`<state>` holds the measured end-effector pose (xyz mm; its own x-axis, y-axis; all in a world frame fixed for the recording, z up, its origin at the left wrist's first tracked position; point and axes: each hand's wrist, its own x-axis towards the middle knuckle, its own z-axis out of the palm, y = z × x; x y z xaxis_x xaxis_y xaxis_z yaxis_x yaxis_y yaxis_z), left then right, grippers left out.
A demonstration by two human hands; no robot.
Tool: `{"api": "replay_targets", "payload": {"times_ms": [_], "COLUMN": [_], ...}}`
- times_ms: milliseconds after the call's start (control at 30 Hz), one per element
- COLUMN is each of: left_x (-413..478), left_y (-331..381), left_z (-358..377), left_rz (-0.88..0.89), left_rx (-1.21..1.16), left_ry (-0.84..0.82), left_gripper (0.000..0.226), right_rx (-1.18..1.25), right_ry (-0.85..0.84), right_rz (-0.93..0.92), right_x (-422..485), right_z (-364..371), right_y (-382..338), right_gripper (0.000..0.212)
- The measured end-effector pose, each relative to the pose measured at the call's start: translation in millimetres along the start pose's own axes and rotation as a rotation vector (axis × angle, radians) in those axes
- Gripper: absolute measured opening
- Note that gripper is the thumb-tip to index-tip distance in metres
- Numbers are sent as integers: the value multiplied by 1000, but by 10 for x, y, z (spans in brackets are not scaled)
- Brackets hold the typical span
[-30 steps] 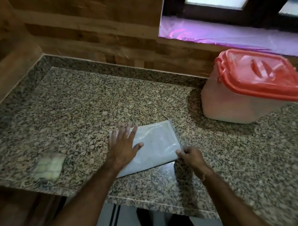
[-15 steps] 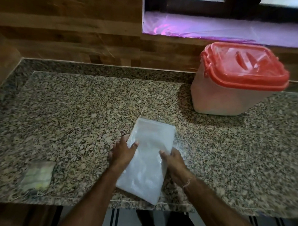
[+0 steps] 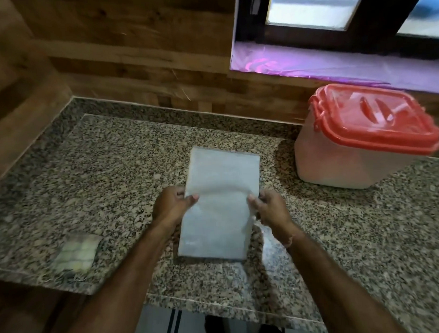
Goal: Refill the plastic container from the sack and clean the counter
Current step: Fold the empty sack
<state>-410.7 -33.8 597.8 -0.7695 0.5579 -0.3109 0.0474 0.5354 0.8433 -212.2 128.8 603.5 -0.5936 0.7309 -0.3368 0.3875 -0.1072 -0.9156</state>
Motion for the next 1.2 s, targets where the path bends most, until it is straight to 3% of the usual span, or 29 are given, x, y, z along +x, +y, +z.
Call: {"api": "replay_targets", "payload": {"times_ms": [200, 367, 467, 533, 667, 733, 867, 933, 1000, 1100, 1200], "left_x": [37, -262, -416, -472, -460, -454, -490, -514, -578, -796, -1056], "left_y": [314, -260, -758, -959, -965, -949, -1034, -1079, -1056, -901, -789], "left_z": [-191, 56, 214, 293, 348, 343, 365, 370, 365, 336, 270], "left_rz": [130, -38, -159, -197, -220, -241, -274, -298, -325, -317, -260], "left_rx": [-188, -148, -2, 91, 122, 125, 84, -7, -148, -353, -503], "left_ry": [127, 111, 92, 106, 112, 108, 36, 32, 4, -33, 63], "left_gripper": [20, 39, 55, 64, 49, 59, 89, 98, 82, 35, 31], "right_rx": [142, 90, -74, -135, -147, -64, 20, 54, 79, 112, 127], "right_ry": [30, 3, 10, 7, 90, 104, 10, -25, -21, -68, -167], "right_rz": [-194, -9, 115, 136, 140, 162, 261, 282, 293, 202, 81], "right_x": [196, 20, -117, -159, -214, -237, -191, -184, -239, -358, -475], "right_z": [43, 174, 227, 265, 314, 329, 319, 308, 292, 212, 138], "right_y": [-473, 212, 790, 1005, 867, 798, 800, 824, 767, 588, 411], "right_gripper": [34, 50, 71, 67, 47, 45, 63, 46, 29, 17, 12]}}
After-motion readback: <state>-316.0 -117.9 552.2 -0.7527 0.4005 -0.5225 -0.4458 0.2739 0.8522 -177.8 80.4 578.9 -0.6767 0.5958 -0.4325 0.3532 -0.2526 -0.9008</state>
